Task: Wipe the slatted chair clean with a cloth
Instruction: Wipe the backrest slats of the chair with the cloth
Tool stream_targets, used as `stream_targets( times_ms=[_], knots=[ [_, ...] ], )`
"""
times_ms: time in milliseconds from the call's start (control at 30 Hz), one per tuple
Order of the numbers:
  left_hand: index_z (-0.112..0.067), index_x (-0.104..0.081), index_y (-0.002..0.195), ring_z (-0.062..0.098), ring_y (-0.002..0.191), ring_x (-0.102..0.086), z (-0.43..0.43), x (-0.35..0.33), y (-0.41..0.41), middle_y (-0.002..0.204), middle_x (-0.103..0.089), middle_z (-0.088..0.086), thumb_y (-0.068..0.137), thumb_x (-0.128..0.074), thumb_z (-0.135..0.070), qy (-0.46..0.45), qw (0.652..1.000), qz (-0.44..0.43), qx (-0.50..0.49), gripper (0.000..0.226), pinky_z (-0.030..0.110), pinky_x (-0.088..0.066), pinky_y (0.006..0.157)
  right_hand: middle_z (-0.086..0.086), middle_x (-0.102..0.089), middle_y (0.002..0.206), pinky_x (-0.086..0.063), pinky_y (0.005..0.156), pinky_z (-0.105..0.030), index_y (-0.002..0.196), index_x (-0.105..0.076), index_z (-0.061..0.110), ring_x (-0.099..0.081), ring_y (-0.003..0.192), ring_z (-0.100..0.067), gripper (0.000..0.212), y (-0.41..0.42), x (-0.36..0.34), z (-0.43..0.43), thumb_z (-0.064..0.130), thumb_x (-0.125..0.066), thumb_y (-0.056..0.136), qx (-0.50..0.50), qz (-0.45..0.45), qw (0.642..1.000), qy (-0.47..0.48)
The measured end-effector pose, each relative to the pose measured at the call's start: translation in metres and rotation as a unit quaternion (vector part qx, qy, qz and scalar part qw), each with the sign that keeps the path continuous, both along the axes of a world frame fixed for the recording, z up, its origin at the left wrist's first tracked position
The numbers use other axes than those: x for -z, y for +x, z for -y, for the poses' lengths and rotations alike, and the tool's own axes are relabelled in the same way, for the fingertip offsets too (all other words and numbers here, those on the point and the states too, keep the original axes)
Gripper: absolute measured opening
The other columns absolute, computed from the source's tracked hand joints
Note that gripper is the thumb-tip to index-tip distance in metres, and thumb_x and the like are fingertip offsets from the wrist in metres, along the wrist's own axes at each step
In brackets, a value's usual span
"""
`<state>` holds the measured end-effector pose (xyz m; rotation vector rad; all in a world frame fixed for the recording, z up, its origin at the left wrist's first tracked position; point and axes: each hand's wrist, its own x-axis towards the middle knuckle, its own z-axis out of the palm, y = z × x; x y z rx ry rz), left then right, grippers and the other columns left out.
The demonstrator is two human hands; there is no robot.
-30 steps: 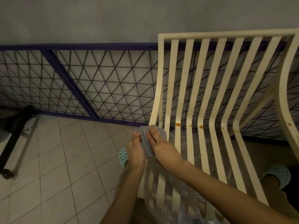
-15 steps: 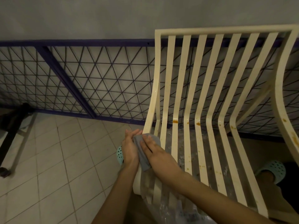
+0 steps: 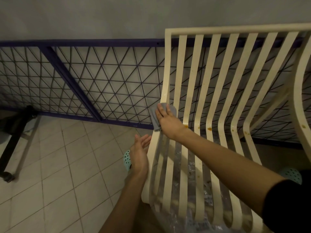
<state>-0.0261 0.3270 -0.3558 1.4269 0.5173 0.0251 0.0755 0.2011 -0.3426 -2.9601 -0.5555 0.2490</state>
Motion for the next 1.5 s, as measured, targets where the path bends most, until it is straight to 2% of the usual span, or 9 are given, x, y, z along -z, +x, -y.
stream_targets(
  times_ms=[267, 567, 867, 1033, 1167, 1267, 1333, 1400, 1500],
  knots=[
    [-0.021, -0.066, 0.106, 0.008, 0.096, -0.068, 0.001, 0.001, -0.001, 0.104, -0.073, -0.003, 0.102, -0.023, -0.048, 0.031, 0.999, 0.000, -0.007, 0.051, 0.030, -0.049, 0.091, -0.011, 0.025, 0.158, -0.019, 0.117, -0.046, 0.152, 0.011, 0.006, 0.018, 0.144, -0.040, 0.078, 0.042, -0.014, 0.008, 0.005, -0.045, 0.097, 0.014, 0.005, 1.000, -0.012],
    [-0.007, -0.065, 0.116, 0.013, 0.100, -0.067, 0.001, -0.001, 0.000, 0.107, -0.072, 0.005, 0.103, -0.022, -0.046, 0.013, 1.000, 0.005, -0.012, 0.059, 0.034, -0.049, 0.095, -0.017, 0.026, 0.156, -0.019, 0.118, -0.048, 0.150, 0.014, 0.000, 0.018, 0.143, -0.044, 0.080, -0.018, 0.006, -0.001, -0.001, -0.041, 0.092, -0.020, 0.001, 1.000, 0.009],
    [-0.002, -0.062, 0.120, 0.017, 0.101, -0.066, 0.000, -0.002, 0.001, 0.109, -0.069, 0.010, 0.103, -0.024, -0.043, -0.044, 0.999, 0.000, -0.020, 0.058, 0.025, -0.049, 0.081, -0.014, 0.029, 0.156, -0.014, 0.120, -0.048, 0.149, 0.018, 0.004, 0.021, 0.143, -0.041, 0.085, -0.080, 0.011, -0.016, 0.002, -0.045, 0.093, -0.031, -0.030, 0.997, 0.059],
    [-0.012, -0.064, 0.113, 0.015, 0.094, -0.066, -0.005, -0.001, 0.001, 0.099, -0.071, 0.004, 0.101, -0.027, -0.048, -0.102, 0.994, -0.010, -0.031, 0.053, 0.029, -0.049, 0.080, -0.011, 0.033, 0.154, -0.023, 0.118, -0.048, 0.148, 0.021, 0.007, 0.025, 0.142, -0.038, 0.089, -0.111, 0.018, -0.026, 0.005, -0.049, 0.093, -0.026, -0.047, 0.993, 0.109],
    [-0.012, -0.066, 0.094, 0.021, 0.087, -0.064, -0.008, 0.000, 0.000, 0.080, -0.071, 0.005, 0.100, -0.033, -0.048, -0.192, 0.980, -0.021, -0.041, 0.049, 0.034, -0.049, 0.084, 0.008, 0.040, 0.151, -0.035, 0.111, -0.051, 0.148, 0.025, 0.025, 0.024, 0.145, -0.029, 0.105, -0.129, 0.020, -0.027, 0.008, -0.058, 0.086, -0.028, -0.138, 0.954, 0.265],
    [-0.005, -0.063, 0.108, 0.023, 0.106, -0.061, -0.009, 0.002, 0.001, 0.107, -0.068, 0.012, 0.099, -0.030, -0.050, -0.225, 0.974, -0.014, -0.024, 0.056, 0.038, -0.043, 0.100, 0.015, 0.031, 0.155, -0.019, 0.120, -0.045, 0.142, 0.021, 0.046, 0.023, 0.146, -0.017, 0.091, -0.147, 0.014, -0.025, 0.021, -0.052, 0.093, -0.019, -0.171, 0.912, 0.374],
    [0.001, -0.057, 0.123, 0.024, 0.114, -0.060, -0.009, 0.002, 0.000, 0.121, -0.064, 0.014, 0.100, -0.027, -0.049, -0.200, 0.979, -0.012, -0.027, 0.063, 0.036, -0.042, 0.102, 0.021, 0.023, 0.156, -0.003, 0.122, -0.041, 0.149, 0.008, 0.039, 0.023, 0.145, -0.008, 0.070, -0.157, 0.012, -0.024, 0.029, -0.041, 0.101, 0.000, -0.189, 0.894, 0.405],
    [0.001, -0.057, 0.124, 0.024, 0.115, -0.060, -0.009, 0.003, -0.002, 0.123, -0.064, 0.015, 0.100, -0.027, -0.049, -0.198, 0.980, -0.004, -0.027, 0.063, 0.035, -0.044, 0.099, 0.025, 0.015, 0.156, 0.002, 0.122, -0.040, 0.153, -0.007, 0.030, 0.021, 0.144, -0.003, 0.056, -0.158, 0.009, -0.020, 0.042, -0.030, 0.104, 0.015, -0.182, 0.894, 0.409],
    [-0.002, -0.060, 0.119, 0.025, 0.110, -0.063, -0.010, 0.002, -0.003, 0.118, -0.067, 0.014, 0.099, -0.030, -0.050, -0.230, 0.973, 0.002, -0.032, 0.059, 0.036, -0.047, 0.092, 0.025, 0.001, 0.155, 0.004, 0.121, -0.038, 0.146, -0.018, 0.037, 0.017, 0.144, 0.001, 0.045, -0.149, 0.002, -0.017, 0.047, -0.026, 0.103, 0.017, -0.167, 0.884, 0.437]
  ],
)
